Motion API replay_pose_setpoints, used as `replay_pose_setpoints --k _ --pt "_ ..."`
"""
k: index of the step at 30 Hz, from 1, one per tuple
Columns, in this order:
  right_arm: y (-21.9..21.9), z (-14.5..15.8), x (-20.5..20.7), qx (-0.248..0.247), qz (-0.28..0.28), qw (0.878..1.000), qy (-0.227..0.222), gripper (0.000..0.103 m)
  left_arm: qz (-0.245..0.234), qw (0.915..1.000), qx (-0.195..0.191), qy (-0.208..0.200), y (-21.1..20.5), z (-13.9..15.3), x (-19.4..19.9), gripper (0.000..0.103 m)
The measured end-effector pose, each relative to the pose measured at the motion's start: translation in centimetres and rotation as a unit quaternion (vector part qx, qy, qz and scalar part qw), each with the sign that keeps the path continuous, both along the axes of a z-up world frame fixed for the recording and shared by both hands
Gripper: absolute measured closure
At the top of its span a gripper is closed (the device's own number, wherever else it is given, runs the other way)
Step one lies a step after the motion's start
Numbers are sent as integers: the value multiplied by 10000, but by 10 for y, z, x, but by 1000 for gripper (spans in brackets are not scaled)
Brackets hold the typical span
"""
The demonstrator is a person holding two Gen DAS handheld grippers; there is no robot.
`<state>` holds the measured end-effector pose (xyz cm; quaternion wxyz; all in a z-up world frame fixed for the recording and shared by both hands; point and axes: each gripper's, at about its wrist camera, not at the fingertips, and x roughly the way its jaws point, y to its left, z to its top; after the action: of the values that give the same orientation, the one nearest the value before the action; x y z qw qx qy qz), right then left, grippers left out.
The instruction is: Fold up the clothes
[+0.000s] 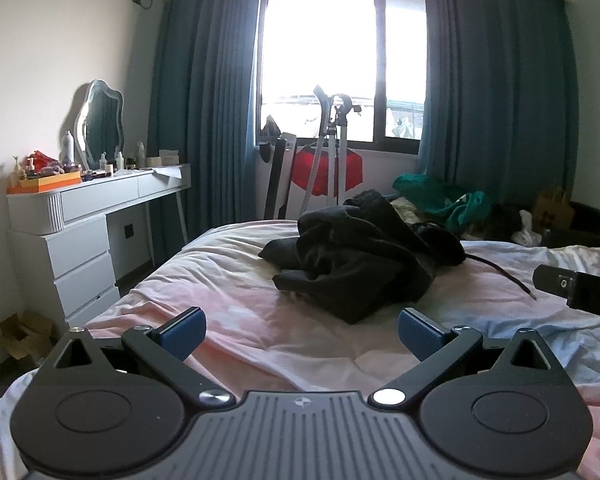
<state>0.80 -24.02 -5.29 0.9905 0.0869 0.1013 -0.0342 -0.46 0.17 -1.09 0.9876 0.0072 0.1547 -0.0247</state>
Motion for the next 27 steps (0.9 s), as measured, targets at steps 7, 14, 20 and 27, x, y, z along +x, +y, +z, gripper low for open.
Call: replay_pose_setpoints --k 7,14,20,27 --pt "-11 1 2 281 -162 9995 -8 0 -74 9999 112 -58 -8 15 5 0" --pt "-29 0 25 756 -195 9969 59 0 -87 9998 122 -141 -17 39 45 0" --pt "-51 0 71 1183 -224 9926 147 2 -35 9999 28 -160 -5 14 83 0" --pt "-100 -32 218 1343 -609 9880 451 26 -129 9994 -300 111 19 -28 131 0"
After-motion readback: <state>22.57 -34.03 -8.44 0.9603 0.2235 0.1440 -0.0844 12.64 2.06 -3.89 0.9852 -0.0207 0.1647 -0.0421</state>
